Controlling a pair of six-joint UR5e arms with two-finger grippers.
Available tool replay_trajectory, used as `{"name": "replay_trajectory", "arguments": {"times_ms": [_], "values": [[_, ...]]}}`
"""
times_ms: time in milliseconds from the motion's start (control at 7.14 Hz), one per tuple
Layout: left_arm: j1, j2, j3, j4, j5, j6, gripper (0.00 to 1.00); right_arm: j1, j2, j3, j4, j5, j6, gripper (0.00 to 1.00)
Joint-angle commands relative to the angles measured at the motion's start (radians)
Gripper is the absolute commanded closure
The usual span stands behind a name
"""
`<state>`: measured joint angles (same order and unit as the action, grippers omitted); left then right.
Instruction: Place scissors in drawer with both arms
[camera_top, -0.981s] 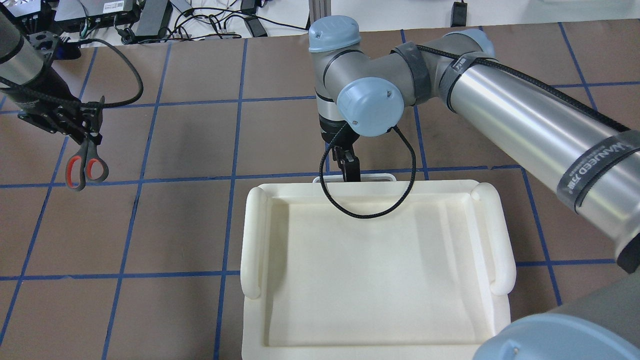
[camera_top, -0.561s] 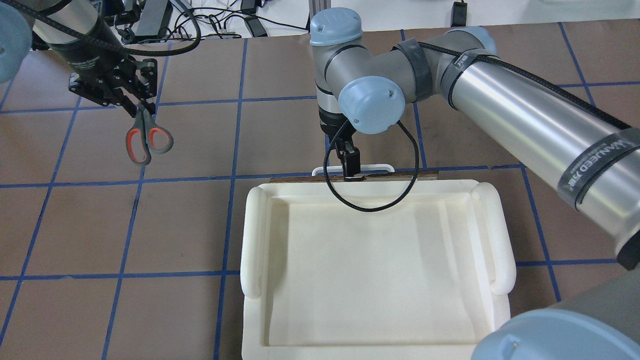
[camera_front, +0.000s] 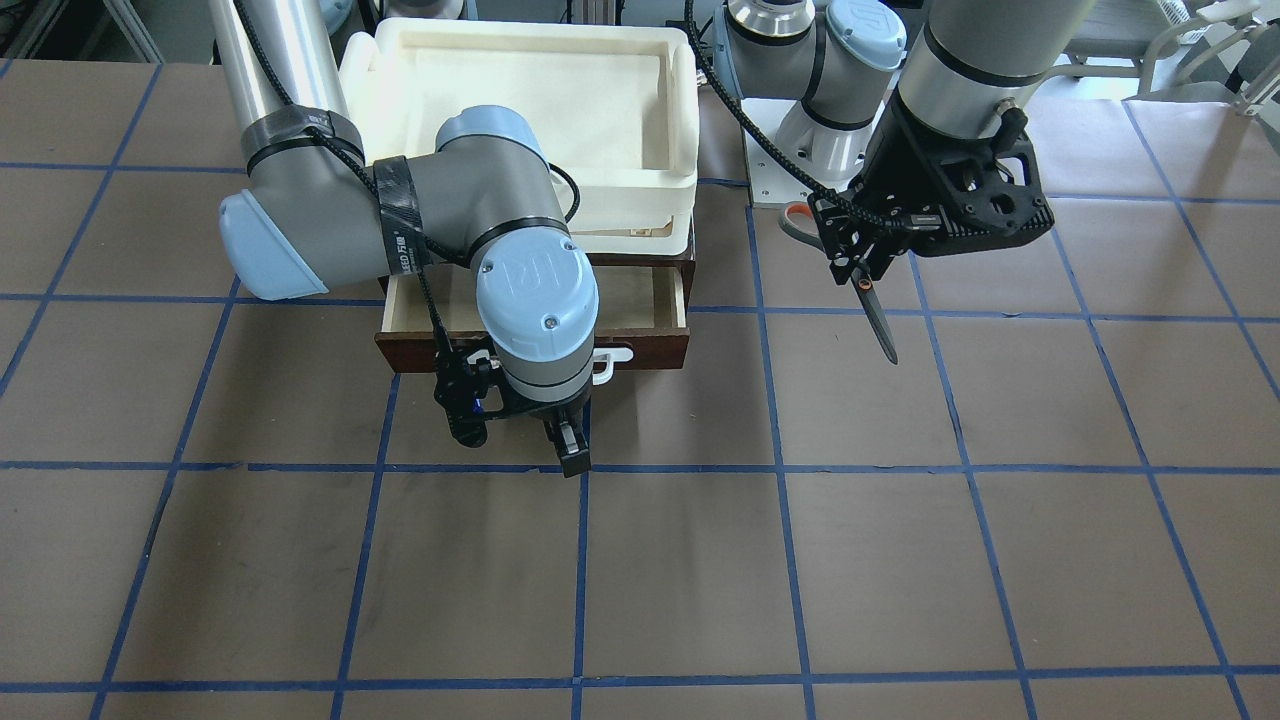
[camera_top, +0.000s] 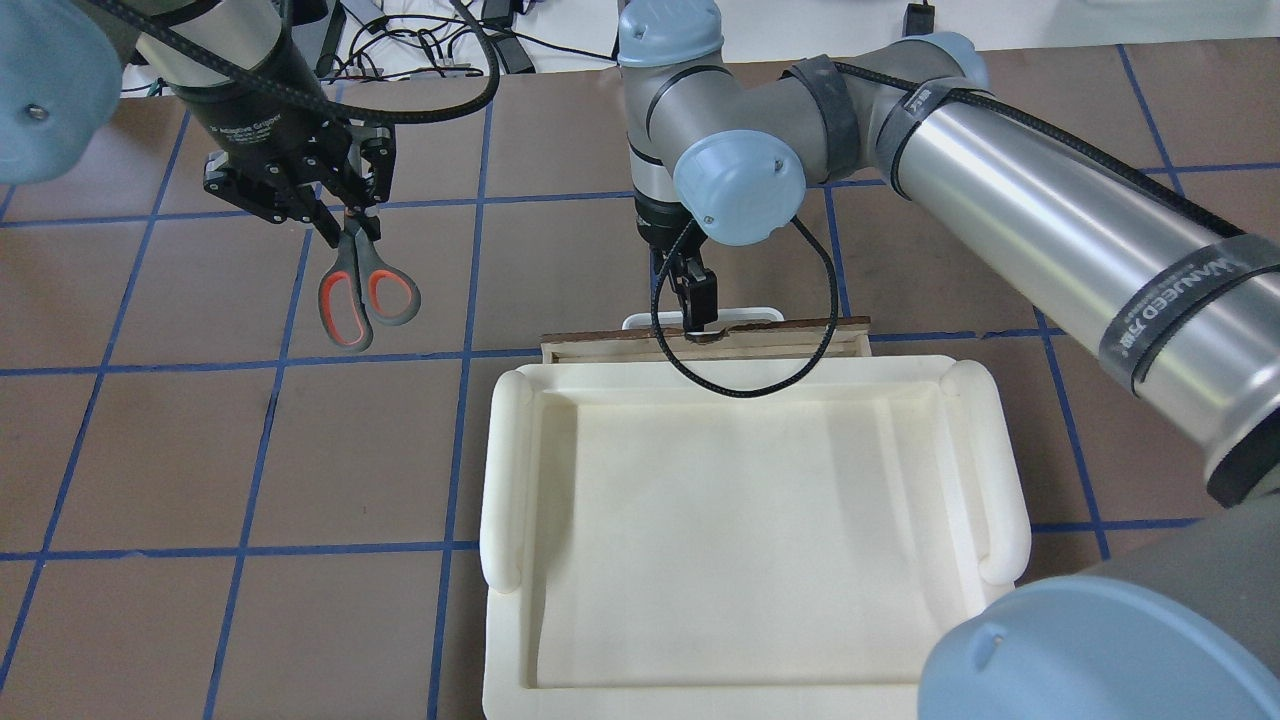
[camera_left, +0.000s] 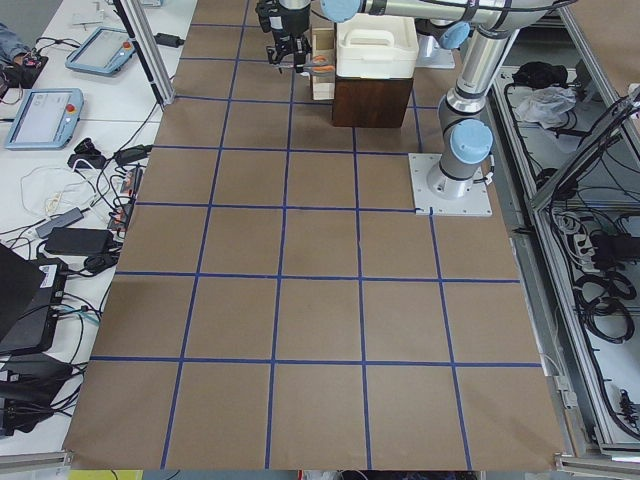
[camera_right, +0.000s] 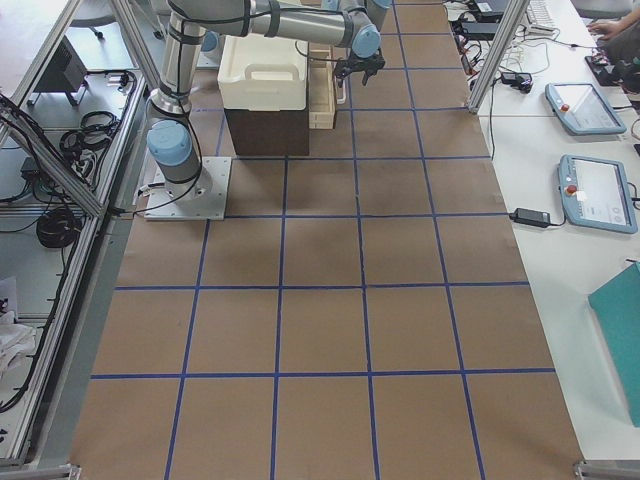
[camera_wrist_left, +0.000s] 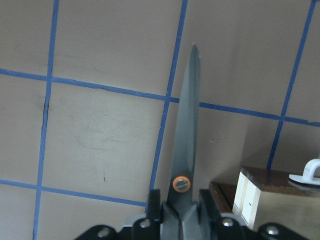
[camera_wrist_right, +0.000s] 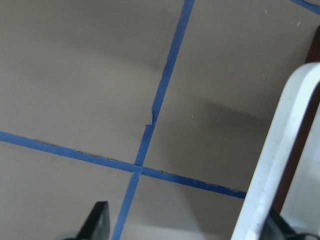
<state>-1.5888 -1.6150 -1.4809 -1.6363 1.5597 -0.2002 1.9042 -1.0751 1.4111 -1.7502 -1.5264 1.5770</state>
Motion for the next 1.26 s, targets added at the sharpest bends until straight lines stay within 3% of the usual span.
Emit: {"name": "replay_trajectory", "arguments": {"times_ms": [0, 1121], "values": [[-0.005, 0.004, 0.002, -0.005, -0.021, -0.002, 1.00, -0.004, 0.018, -0.027, 0.000, -0.035, -0.029, 0.00], [-0.005, 0.001, 0.001, -0.030, -0.021, 0.015, 1.00, -0.019, 0.049, -0.086, 0.000, -0.034, -0.101, 0.00]]}}
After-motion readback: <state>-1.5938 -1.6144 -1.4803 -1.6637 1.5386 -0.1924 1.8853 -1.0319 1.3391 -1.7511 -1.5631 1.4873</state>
